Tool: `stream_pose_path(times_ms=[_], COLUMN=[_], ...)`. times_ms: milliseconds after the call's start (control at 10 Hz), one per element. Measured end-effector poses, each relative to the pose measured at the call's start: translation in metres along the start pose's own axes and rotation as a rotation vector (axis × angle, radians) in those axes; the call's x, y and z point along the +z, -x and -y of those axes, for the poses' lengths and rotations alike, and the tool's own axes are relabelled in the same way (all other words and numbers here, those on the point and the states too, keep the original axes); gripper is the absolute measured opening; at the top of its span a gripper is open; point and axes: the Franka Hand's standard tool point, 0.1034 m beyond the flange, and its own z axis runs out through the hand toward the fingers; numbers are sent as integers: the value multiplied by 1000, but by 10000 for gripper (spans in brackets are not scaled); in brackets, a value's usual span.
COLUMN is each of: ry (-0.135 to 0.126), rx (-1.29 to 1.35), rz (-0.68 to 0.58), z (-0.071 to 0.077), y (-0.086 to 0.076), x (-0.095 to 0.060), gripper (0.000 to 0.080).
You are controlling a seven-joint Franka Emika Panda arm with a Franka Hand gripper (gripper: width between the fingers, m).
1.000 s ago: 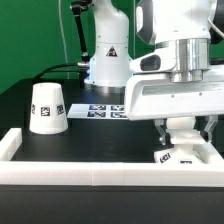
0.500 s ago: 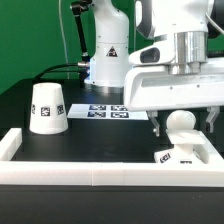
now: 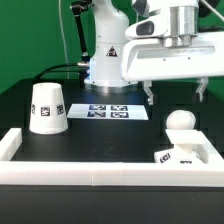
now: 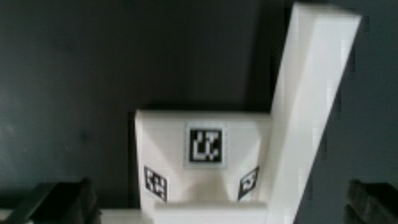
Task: Assemble lamp
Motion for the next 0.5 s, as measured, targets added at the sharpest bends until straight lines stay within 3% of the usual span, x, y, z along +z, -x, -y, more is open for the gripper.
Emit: stream_pose_path(times_ms=[300, 500], ry=[-3, -4], rx=[15, 31], rz=[10, 5], z=[17, 16], y=[48, 42], x=[7, 6], gripper=[699, 699])
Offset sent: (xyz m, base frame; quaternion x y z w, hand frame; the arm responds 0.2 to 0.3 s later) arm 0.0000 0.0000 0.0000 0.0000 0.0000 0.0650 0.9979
